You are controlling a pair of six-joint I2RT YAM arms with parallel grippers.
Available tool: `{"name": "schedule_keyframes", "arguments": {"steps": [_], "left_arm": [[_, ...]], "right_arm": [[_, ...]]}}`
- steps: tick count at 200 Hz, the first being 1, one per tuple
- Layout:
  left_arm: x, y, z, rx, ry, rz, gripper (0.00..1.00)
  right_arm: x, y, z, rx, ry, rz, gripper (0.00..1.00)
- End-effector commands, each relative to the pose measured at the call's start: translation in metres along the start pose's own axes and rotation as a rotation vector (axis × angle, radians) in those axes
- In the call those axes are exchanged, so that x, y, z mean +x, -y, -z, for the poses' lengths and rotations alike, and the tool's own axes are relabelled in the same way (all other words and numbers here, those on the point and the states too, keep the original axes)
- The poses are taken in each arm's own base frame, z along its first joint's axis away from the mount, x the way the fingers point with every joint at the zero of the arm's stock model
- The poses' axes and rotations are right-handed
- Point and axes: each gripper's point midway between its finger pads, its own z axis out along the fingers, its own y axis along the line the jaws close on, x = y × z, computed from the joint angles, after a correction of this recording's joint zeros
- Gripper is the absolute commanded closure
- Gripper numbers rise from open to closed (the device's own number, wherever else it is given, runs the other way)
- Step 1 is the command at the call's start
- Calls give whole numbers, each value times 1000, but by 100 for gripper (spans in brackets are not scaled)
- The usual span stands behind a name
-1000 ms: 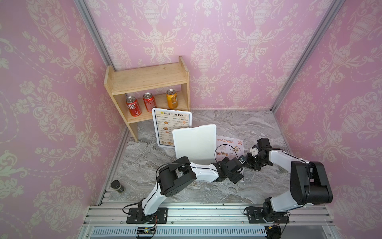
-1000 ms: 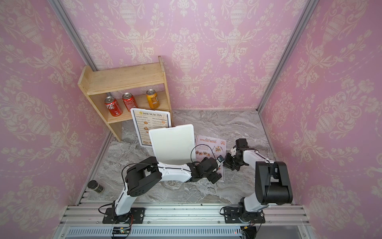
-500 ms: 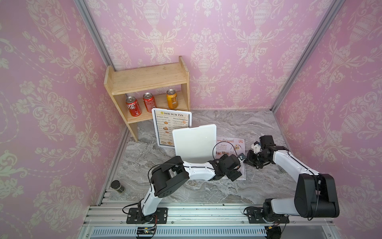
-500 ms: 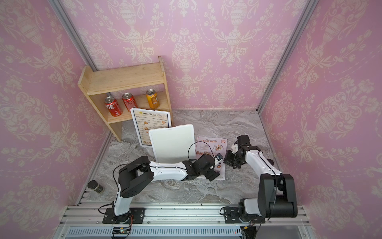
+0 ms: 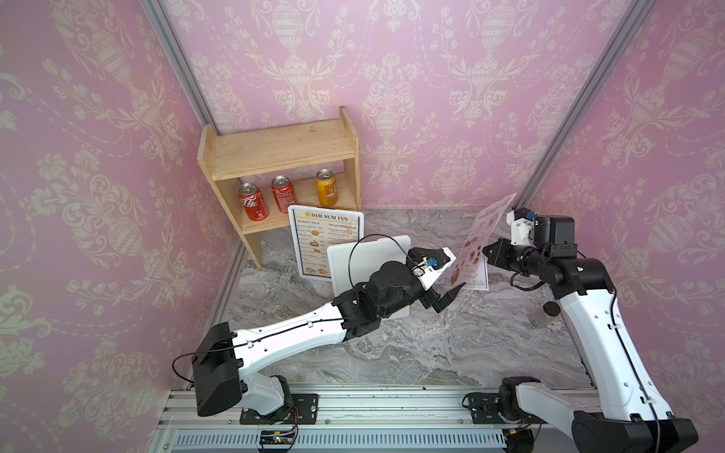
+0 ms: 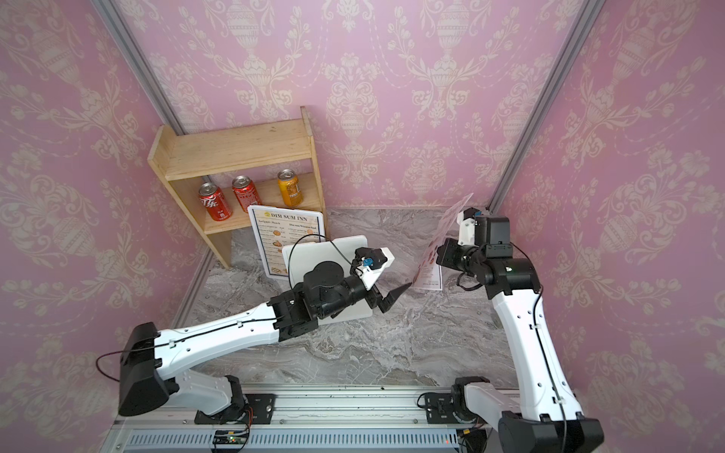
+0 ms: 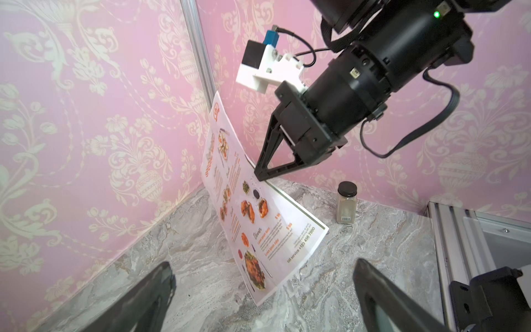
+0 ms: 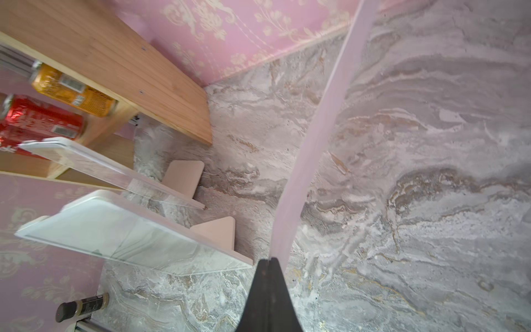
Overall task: Insert the menus into the narrow rack
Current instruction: Pick up the menu from the center of the board.
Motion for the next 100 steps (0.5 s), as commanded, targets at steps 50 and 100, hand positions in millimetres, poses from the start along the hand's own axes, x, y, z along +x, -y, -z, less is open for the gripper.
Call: {"name": "schedule_keyframes", "arguments": {"steps": [50, 100], "left_arm": [[-31, -36, 65, 106, 259, 198, 1], [-55, -35, 89, 277, 334, 136, 1]], "right_arm": [[-60, -144, 78, -474, 111, 266, 100], [-67, -205, 121, -778, 117, 401, 100]]}}
